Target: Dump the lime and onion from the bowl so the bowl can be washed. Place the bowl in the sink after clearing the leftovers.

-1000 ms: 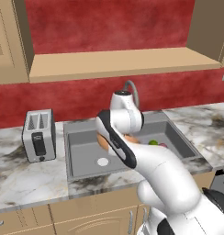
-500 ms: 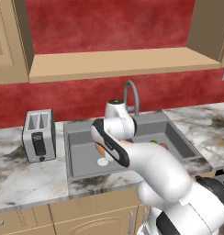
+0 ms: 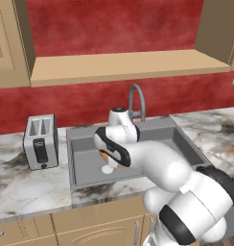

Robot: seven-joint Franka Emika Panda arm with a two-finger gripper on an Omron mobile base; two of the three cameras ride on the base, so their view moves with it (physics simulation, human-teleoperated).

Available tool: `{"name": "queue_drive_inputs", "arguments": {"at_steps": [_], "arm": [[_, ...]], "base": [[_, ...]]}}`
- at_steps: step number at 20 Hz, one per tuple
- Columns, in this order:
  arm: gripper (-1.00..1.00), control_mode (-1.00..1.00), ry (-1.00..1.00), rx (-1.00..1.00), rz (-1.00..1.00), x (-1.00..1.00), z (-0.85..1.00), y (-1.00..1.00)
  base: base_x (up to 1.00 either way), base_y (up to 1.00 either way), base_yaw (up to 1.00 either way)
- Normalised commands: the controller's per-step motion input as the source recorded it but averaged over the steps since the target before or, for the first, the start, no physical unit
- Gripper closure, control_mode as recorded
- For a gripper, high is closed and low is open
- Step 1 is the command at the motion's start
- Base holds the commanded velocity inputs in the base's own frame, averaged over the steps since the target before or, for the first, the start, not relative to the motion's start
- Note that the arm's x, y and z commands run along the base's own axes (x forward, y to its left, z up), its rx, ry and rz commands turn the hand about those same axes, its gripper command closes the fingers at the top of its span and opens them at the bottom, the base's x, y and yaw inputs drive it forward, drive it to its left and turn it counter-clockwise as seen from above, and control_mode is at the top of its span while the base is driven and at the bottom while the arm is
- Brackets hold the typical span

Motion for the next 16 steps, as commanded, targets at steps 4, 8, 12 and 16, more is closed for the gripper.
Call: {"name": "queue_drive_inputs", "arguments": {"at_steps": [4,8,12,16], "arm": [[1.00,-1.00,0.00,-0.01,0.00,0.28,-0.35,0.03],[1.00,-1.00,0.00,-0.02,0.00,0.18,-0.46,0.07],[1.00,-1.00,-0.01,-0.01,0.00,0.20,-0.19,0.00],[1.00,-1.00,-0.03,-0.03,0.00,0.20,-0.12,0.00]], "base": [[0.00,0.00,0.00],[0.00,0.00,0.00],[0.00,0.00,0.00],[0.00,0.00,0.00]]}}
